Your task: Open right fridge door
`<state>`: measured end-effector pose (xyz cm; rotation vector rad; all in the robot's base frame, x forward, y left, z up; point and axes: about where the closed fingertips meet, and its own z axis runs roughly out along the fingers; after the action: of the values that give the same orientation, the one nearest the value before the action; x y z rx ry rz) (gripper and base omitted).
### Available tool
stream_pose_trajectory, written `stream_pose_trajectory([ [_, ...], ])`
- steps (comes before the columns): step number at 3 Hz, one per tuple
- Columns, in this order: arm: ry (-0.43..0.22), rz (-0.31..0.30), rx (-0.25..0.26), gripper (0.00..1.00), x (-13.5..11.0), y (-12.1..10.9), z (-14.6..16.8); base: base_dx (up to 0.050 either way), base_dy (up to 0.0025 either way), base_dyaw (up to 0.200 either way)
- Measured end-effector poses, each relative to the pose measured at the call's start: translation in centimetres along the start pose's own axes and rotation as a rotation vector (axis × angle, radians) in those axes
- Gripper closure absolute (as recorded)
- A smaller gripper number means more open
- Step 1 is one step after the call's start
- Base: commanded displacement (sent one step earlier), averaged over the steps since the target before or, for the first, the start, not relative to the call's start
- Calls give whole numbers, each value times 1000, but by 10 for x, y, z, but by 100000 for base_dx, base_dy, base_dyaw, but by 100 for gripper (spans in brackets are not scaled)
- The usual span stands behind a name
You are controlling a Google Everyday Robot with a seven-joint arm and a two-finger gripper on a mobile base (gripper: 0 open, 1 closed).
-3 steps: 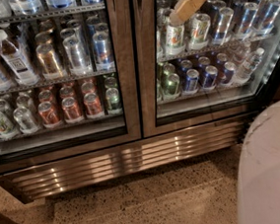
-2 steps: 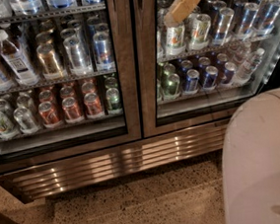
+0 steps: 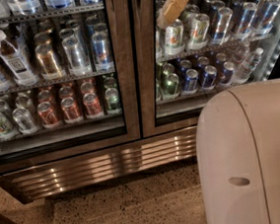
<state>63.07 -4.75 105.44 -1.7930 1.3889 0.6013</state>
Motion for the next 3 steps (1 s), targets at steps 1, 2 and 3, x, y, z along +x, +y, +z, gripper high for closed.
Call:
stream_pose_trajectory([
  [1, 0, 0, 0, 0, 0, 0, 0, 0, 0, 0],
  [2, 0, 0, 0, 0, 2, -2, -2, 0, 0, 0],
  [3, -5, 14, -20, 0, 7, -1, 4, 0, 0, 0],
])
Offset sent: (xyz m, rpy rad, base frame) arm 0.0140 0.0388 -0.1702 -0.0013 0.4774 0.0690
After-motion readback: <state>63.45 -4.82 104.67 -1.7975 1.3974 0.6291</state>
